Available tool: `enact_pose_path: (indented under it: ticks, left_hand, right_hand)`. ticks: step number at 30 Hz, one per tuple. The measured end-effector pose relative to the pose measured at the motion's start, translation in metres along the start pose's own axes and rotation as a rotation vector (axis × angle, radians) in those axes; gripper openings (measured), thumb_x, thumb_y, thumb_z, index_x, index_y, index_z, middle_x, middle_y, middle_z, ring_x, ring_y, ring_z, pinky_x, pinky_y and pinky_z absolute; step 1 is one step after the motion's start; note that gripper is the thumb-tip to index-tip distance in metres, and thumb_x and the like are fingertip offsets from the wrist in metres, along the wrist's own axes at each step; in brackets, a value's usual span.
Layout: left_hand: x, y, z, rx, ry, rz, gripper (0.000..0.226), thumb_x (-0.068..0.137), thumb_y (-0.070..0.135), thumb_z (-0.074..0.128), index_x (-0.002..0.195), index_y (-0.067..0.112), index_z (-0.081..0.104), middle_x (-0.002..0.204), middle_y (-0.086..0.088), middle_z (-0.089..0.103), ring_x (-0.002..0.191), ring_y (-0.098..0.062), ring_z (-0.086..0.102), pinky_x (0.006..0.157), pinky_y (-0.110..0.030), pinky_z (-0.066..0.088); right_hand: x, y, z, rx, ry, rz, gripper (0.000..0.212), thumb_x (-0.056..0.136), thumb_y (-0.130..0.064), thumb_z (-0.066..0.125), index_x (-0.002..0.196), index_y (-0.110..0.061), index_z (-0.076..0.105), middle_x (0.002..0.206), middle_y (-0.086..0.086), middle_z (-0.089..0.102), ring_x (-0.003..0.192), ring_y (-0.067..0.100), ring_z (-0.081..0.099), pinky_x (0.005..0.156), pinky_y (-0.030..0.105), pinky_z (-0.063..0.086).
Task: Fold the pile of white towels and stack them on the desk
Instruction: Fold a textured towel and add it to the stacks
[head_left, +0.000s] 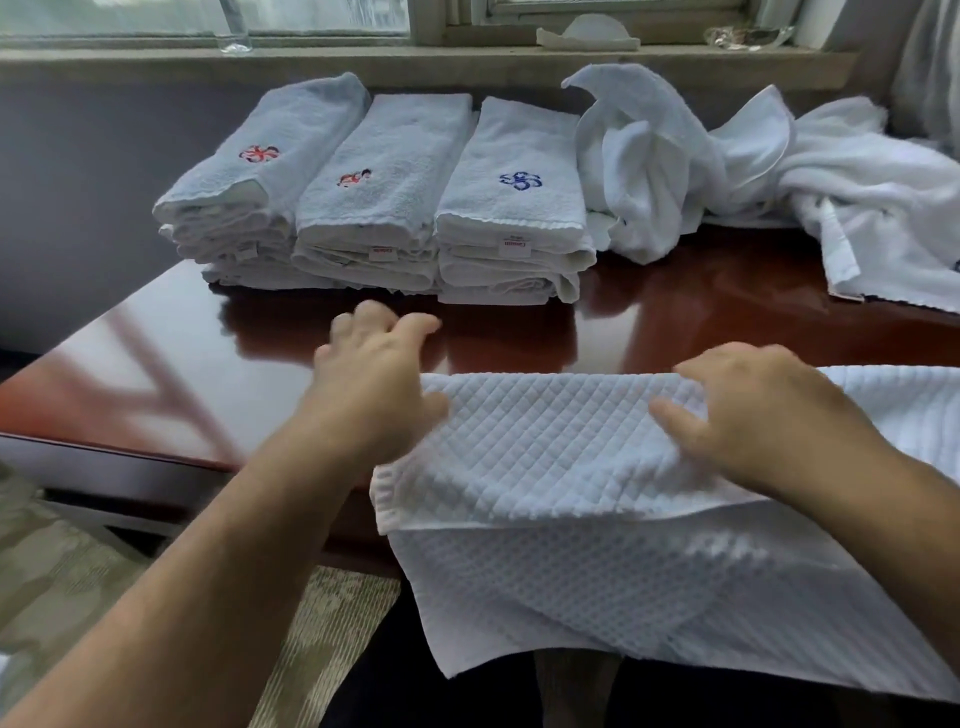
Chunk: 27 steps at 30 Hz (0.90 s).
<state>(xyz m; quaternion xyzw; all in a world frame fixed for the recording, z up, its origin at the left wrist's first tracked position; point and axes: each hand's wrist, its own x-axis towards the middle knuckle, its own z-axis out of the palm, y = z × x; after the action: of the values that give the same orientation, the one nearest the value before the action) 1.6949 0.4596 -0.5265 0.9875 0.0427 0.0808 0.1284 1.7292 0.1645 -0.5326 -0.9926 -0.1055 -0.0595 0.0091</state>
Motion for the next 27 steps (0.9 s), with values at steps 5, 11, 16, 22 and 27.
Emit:
enact_pose_path:
  ticks: [5,11,16,22,27]
  left_hand:
    - [-0.007,0.057,0.047,-0.029,-0.196,0.130,0.065,0.102,0.058,0.028,0.160,0.030,0.016,0.167,-0.008,0.013,0.154,-0.025,0.006,0.124,-0.046,0.005]
    - [0.012,0.042,0.076,0.052,-0.240,0.151,0.083,0.090,0.078,0.009,0.159,0.034,-0.003,0.169,0.000,-0.010,0.154,-0.016,-0.017,0.123,-0.047,-0.013]
    - [0.049,0.031,0.077,0.074,-0.200,0.175,0.094,0.077,0.085,0.004,0.159,0.038,0.004,0.170,0.001,-0.001,0.155,-0.016,-0.010,0.124,-0.047,-0.009]
    - [0.095,0.017,0.078,0.070,-0.118,0.219,0.093,0.076,0.086,0.012,0.156,0.039,0.025,0.166,0.004,0.021,0.153,-0.018,0.009,0.125,-0.047,0.002]
    - [0.107,0.015,0.065,0.015,0.008,0.349,0.060,0.093,0.061,0.036,0.142,0.031,0.049,0.146,0.003,0.050,0.137,-0.020,0.034,0.115,-0.042,0.028]
  right_hand:
    - [0.009,0.008,0.019,0.008,-0.363,0.306,0.108,0.080,-0.090,0.019,0.160,-0.018,0.009,0.169,0.013,0.003,0.154,0.038,0.003,0.119,0.061,0.019]
    - [0.018,0.007,0.038,0.067,-0.327,0.332,0.104,0.083,-0.086,0.014,0.161,-0.019,-0.006,0.169,0.010,-0.015,0.154,0.036,-0.016,0.120,0.060,-0.007]
    - [0.038,0.001,0.048,0.094,-0.228,0.324,0.094,0.092,-0.076,0.016,0.162,-0.015,0.001,0.169,0.013,-0.010,0.154,0.038,-0.014,0.122,0.058,-0.006]
    - [0.076,-0.007,0.052,0.108,-0.177,0.350,0.096,0.091,-0.076,0.017,0.162,-0.013,0.004,0.169,0.017,-0.004,0.154,0.041,-0.011,0.121,0.057,-0.006]
    - [0.094,-0.016,0.051,0.163,-0.142,0.351,0.098,0.089,-0.079,0.020,0.161,-0.012,0.014,0.168,0.018,0.005,0.153,0.043,-0.004,0.121,0.058,-0.001]
